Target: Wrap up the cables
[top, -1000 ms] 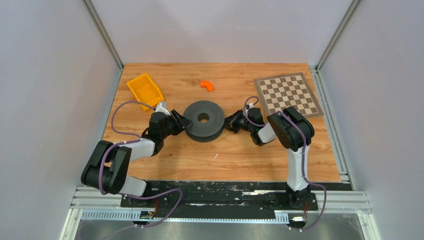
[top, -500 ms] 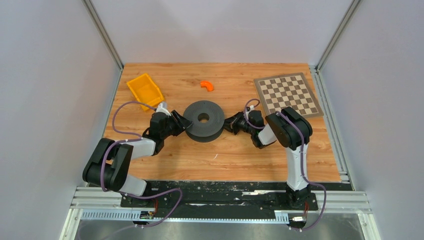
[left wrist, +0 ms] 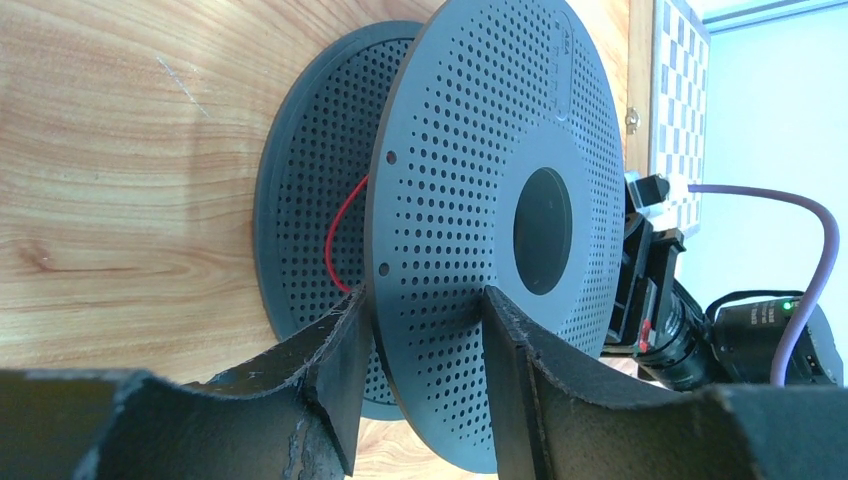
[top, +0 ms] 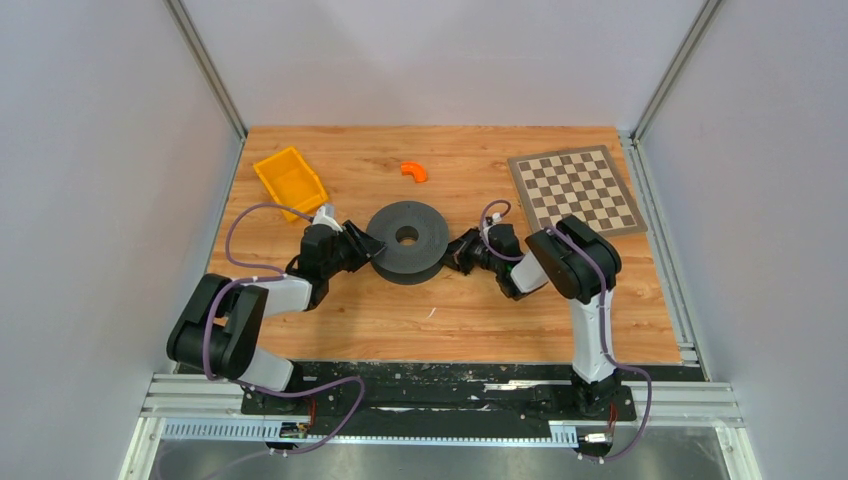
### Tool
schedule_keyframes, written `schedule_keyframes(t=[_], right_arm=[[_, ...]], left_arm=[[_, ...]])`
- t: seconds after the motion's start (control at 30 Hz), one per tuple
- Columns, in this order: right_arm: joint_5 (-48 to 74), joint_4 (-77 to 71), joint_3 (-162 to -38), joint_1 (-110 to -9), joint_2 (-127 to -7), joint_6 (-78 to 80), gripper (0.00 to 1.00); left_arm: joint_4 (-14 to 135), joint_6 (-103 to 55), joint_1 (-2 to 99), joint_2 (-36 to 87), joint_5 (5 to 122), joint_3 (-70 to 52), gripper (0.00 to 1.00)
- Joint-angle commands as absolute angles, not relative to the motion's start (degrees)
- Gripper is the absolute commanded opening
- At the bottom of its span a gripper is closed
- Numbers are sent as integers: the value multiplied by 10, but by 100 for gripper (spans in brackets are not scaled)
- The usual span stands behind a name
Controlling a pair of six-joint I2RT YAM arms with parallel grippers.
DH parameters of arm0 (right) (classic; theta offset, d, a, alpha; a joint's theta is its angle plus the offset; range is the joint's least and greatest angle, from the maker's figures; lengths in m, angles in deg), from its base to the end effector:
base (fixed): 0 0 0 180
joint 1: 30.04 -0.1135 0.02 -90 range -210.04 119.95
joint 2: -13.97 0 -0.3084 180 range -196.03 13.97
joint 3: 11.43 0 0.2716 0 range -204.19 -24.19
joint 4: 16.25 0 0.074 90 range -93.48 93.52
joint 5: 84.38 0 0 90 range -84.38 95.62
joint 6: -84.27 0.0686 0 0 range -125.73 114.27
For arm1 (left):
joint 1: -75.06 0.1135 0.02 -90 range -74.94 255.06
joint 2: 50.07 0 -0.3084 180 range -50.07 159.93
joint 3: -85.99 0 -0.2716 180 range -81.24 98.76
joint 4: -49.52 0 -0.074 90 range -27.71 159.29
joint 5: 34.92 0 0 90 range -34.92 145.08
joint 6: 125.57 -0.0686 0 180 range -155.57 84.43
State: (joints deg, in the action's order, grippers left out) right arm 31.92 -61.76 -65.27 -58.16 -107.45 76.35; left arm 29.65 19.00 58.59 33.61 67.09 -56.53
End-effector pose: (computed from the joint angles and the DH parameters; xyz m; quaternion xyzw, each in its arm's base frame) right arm 0.3472 0.2200 0.0747 0.2531 0.7774 0.5541 0.1565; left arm 0.2841 -0.0989 0.1614 -0.2236 0.8166 -0.3771 0.3753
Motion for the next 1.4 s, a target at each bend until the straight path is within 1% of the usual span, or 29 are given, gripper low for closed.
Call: schedule_keyframes(t=[0.0,0.4,0.63,0.87,1.0,1.13,1.23,1.37], right_arm=[[301,-585,-656,-598,-1050,747,0],[278,-552,-673,-626,-1047,725,0],[272,-537,-650,-627,-1016,713,0],[266,-496,-619,-626,-967,679,7],[246,-444,-606,-622,-920,645,10],[259,-417,-592,-591,-883,629,11],[235,-340,-592,-577,-839,593,15],[202,-246,-591,-576,-767,522,17]], left_arm=[[269,193,587,343,675,-551,51],[264,193,583,345,676,-554,50],[273,189,583,331,676,-553,50],[298,180,583,300,666,-548,51],[334,179,583,274,645,-545,52],[359,187,583,244,620,-548,54],[386,198,583,226,605,-550,55],[448,194,583,178,581,-549,56]])
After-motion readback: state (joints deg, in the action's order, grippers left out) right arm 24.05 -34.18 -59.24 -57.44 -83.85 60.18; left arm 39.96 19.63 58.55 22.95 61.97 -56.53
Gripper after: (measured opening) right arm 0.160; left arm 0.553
